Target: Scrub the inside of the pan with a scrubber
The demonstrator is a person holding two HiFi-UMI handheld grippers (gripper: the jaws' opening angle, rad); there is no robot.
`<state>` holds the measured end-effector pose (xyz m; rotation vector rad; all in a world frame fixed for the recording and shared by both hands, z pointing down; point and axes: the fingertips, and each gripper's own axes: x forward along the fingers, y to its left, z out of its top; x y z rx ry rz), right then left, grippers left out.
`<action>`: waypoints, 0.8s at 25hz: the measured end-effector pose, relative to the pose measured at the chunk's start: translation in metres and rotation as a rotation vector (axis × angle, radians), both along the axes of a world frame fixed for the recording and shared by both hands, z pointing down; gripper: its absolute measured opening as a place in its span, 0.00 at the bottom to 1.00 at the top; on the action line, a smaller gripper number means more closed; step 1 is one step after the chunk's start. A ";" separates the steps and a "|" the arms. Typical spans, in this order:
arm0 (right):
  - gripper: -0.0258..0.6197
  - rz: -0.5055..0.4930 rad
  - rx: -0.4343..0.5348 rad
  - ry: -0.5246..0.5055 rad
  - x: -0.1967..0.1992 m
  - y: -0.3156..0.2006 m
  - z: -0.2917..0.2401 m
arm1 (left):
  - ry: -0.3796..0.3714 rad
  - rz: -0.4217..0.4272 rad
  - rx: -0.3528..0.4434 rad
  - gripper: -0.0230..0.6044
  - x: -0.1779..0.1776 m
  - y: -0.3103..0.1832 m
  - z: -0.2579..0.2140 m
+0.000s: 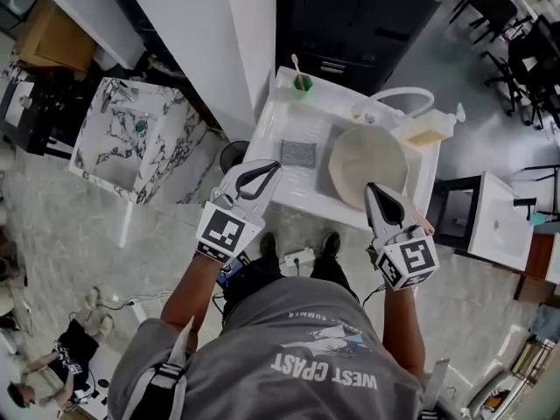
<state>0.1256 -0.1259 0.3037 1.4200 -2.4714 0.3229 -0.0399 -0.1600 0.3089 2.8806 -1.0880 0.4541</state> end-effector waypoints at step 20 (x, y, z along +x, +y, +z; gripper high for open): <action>0.07 -0.323 -0.203 0.079 -0.050 -0.078 0.147 | 0.021 -0.225 -0.107 0.04 -0.015 -0.010 0.070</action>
